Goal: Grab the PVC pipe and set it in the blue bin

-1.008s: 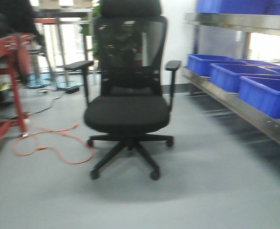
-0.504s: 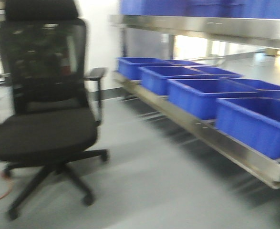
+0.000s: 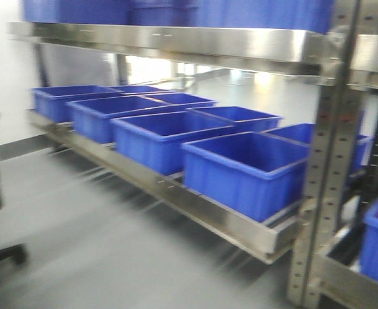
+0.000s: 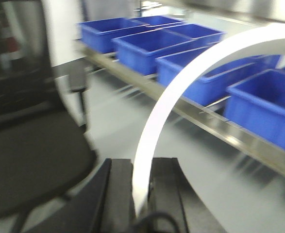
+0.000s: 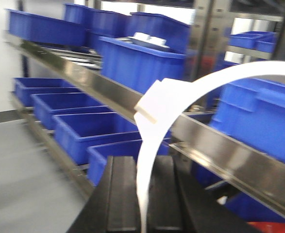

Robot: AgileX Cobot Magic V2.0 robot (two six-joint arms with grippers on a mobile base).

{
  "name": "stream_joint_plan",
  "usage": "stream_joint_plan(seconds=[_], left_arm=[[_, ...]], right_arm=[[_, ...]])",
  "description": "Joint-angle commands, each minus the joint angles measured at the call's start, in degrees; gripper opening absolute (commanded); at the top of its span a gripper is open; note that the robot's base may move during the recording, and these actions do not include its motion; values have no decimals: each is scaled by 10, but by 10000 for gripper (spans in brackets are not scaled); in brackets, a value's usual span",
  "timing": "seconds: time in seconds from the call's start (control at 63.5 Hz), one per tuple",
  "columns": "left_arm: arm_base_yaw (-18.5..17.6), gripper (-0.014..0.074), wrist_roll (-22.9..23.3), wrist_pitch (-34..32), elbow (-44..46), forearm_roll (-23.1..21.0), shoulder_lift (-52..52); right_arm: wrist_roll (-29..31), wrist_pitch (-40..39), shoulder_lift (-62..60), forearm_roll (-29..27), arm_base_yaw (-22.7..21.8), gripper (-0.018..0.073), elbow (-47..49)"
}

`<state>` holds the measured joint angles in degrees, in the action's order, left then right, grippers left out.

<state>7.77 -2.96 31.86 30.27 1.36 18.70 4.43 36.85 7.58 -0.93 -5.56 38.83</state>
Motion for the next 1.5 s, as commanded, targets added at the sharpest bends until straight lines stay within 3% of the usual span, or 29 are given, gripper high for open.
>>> stream_joint_plan(seconds=[0.0,1.48], left_arm=[[-1,-111,0,-14,2,-5,-1],[-1,-111,0,-14,2,-5,-1]], right_arm=[[0,-14,-3,2,1,-155,-1],[0,-14,-3,2,1,-155,-1]])
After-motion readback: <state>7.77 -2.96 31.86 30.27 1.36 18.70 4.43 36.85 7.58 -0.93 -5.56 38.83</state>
